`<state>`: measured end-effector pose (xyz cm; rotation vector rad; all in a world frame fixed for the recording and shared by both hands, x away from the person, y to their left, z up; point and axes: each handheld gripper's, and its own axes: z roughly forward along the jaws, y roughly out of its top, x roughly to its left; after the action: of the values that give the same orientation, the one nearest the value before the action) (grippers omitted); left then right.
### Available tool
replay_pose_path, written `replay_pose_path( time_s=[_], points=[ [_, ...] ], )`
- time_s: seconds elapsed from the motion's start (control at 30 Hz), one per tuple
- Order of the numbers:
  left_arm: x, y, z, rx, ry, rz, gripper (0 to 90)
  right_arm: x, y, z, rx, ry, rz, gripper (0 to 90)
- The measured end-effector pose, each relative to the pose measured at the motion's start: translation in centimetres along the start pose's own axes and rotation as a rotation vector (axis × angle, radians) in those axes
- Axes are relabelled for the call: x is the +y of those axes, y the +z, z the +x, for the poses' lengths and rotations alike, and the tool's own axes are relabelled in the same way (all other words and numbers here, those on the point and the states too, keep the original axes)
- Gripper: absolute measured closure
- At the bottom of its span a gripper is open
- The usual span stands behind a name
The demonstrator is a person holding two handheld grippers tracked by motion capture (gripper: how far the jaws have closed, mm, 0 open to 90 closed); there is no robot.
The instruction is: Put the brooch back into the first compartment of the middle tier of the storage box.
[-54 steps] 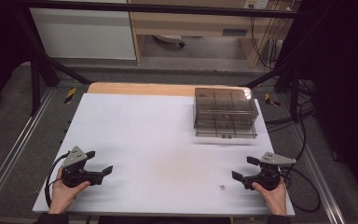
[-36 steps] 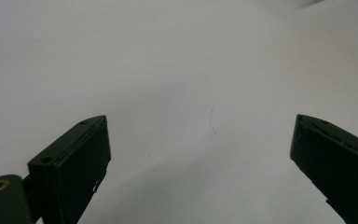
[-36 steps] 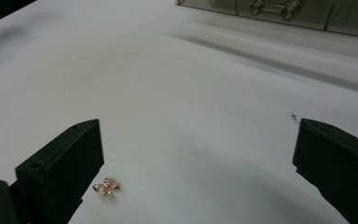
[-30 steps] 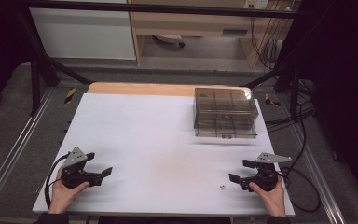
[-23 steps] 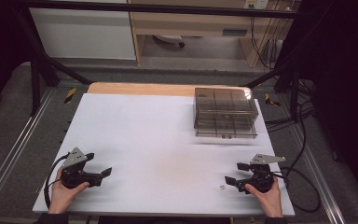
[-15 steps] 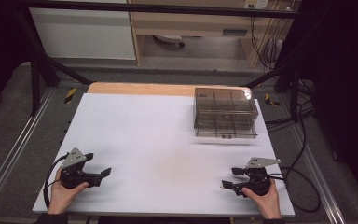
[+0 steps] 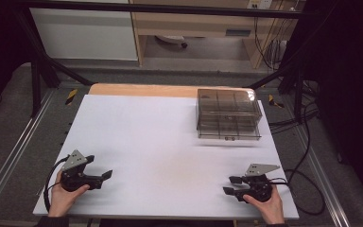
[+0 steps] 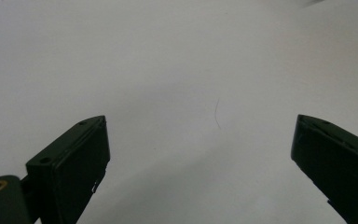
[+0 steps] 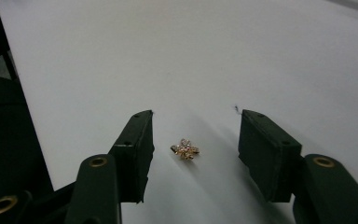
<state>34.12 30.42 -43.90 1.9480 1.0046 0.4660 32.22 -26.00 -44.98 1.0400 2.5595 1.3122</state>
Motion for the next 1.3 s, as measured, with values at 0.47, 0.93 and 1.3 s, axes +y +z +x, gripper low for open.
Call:
replay_pose_path(
  time_s=[0.47,0.93,1.3],
  points=[
    [-0.03,0.02,-0.02,0.001,0.003,0.005,4.3,-0.22,0.39,0.53,0.013,-0.050,0.045,64.3],
    [-0.04,0.00,-0.02,0.002,0.004,0.006,4.4,-0.01,0.52,0.29,-0.002,-0.054,0.044,75.9],
    [-0.06,-0.02,-0.01,0.002,0.001,0.003,4.5,0.37,0.44,0.02,-0.015,-0.043,0.025,85.9]
  ],
)
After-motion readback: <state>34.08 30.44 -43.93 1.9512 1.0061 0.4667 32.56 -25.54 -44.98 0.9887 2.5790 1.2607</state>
